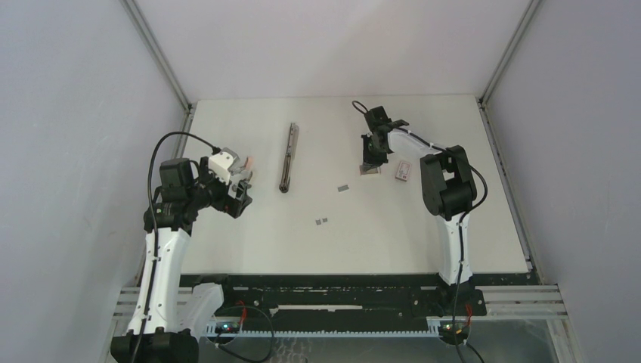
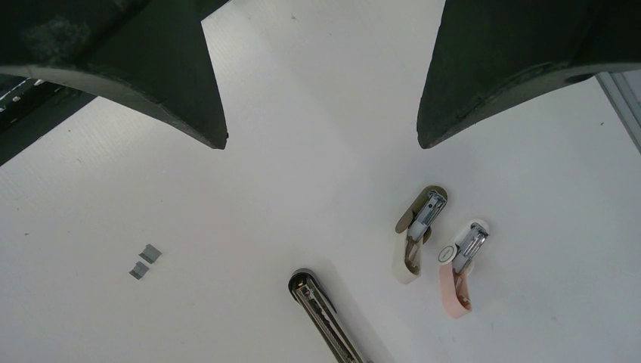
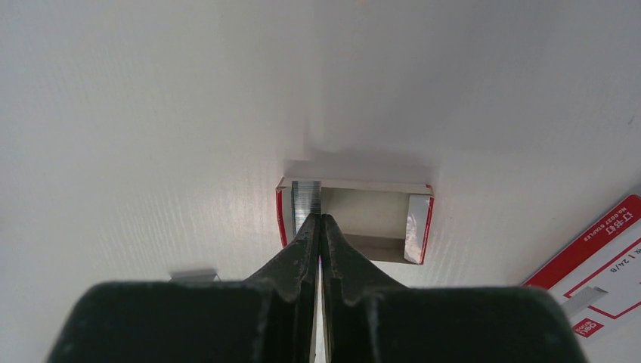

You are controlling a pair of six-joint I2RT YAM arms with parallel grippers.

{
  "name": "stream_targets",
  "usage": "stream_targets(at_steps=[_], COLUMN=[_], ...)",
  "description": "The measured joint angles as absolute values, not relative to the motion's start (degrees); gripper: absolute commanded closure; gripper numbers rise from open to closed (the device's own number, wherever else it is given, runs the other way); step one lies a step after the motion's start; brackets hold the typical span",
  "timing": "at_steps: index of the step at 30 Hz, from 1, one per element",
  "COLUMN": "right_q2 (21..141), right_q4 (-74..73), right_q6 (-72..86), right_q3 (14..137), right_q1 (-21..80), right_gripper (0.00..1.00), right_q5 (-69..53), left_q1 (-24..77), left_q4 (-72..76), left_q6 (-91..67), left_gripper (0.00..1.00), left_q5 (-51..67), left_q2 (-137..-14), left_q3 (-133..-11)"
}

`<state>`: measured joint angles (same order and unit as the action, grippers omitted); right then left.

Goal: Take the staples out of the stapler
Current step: Place the staple in the staple box.

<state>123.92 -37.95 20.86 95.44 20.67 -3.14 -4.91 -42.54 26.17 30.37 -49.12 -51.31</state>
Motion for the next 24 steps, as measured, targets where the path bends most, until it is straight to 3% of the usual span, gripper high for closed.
stream_targets(at_steps=[24], right_q2=[123.7], right_q4=[-38.0], right_q6=[20.8], right_q3=[95.4], right_q1=[20.6], right_gripper=[1.0], right_q5=[-4.0], left_q1=[-4.9], left_q4=[-42.5], left_q6=[26.2], left_gripper=[0.0], left_q5=[30.4], left_q2=[-49.1], left_q3=[-51.3])
